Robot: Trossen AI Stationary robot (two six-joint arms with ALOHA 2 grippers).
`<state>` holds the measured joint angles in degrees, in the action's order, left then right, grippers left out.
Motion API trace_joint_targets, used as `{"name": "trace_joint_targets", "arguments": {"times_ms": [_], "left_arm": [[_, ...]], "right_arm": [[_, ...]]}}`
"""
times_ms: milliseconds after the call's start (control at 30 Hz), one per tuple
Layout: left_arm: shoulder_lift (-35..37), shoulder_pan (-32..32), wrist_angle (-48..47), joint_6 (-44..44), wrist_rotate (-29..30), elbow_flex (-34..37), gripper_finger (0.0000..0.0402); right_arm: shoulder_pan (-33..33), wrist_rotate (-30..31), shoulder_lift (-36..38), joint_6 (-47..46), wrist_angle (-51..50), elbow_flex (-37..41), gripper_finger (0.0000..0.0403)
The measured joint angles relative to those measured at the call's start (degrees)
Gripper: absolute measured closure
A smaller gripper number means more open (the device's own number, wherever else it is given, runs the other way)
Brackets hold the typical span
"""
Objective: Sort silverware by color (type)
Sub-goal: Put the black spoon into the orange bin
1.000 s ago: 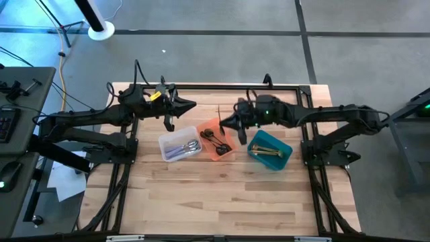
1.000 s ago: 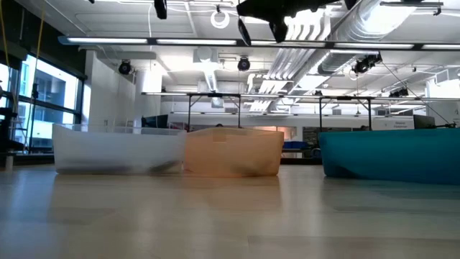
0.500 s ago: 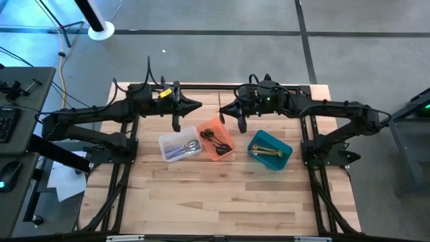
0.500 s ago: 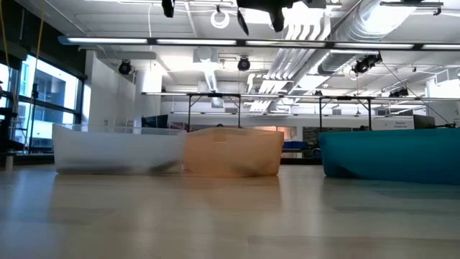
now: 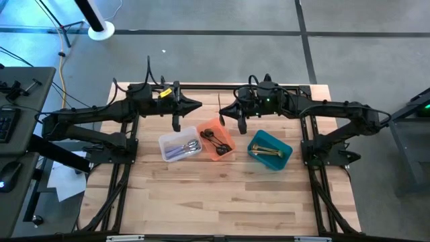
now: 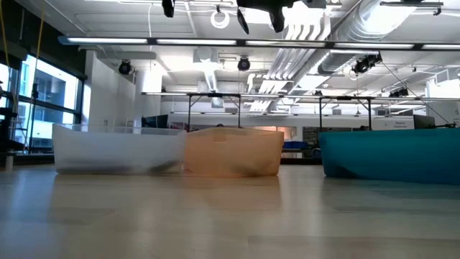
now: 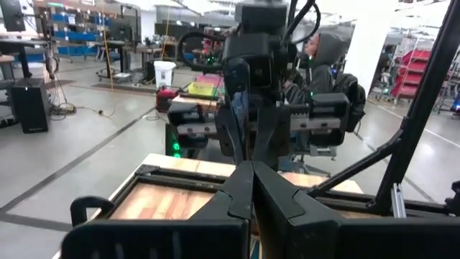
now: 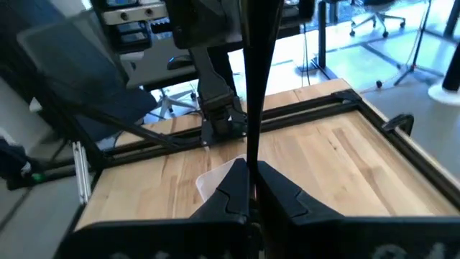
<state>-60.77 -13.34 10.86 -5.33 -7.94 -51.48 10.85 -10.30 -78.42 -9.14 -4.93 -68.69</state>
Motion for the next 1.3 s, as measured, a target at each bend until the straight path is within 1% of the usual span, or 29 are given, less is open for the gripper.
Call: {"name": "trace_joint_targets", "arguments": {"times_ms": [100, 167, 200, 267, 400, 533, 633, 767, 867, 967, 1300], "left_arm": [[0.94, 0.0, 4.36, -0.89, 0.0, 0.09, 0.0402], [2.53, -0.31, 10.97, -0.47, -0.02, -0.01, 0.0401], [3.44, -0.56, 13.46, 0.15, -0.04, -0.1, 0.0402], [5.0, -1.08, 15.46, 1.64, -0.02, -0.09, 0.0402], [7.13, -1.87, 12.71, 2.41, 0.02, -0.04, 0.0402], [7.56, -2.08, 8.77, 2.36, 0.14, -0.04, 0.0401], [7.5, -2.03, 6.82, 1.14, 0.15, 0.02, 0.0401], [7.43, -2.01, 6.26, 0.94, 0.09, 0.02, 0.0402], [7.45, -2.01, 6.65, 0.96, 0.09, 0.02, 0.0401], [7.44, -2.01, 6.57, 0.99, 0.09, 0.02, 0.0401], [7.43, -2.01, 6.51, 1.03, 0.09, 0.02, 0.0401]], "right_arm": [[-0.37, 0.39, -1.18, -3.39, 0.22, 0.0, 0.0403], [-0.93, 0.64, -3.06, -5.11, -0.61, -0.25, 0.0403], [-1.19, 0.67, -4.43, -5.29, -2.45, -1.11, 0.0403], [-1.52, 1.01, -7.96, -5.4, -6.69, -4.63, 0.0403], [-1.49, 4.67, -16.8, -5.06, -20.2, -14.44, 0.0403], [-0.27, 4.36, -25.77, -7.04, -29.79, -22.1, 0.0403], [0.35, 2.03, -31.61, -8.78, -34.29, -25.14, 0.0403], [0.42, 0.11, -37.32, -8.78, -39.11, -26.73, 0.0403], [0.05, -0.63, -39.79, -7.3, -42.02, -26.86, 0.0403], [-0.33, -0.92, -41.19, -5.46, -42.88, -26.86, 0.0403], [-0.35, -1.22, -41.61, -4.92, -41.88, -26.19, 0.0403]]}}
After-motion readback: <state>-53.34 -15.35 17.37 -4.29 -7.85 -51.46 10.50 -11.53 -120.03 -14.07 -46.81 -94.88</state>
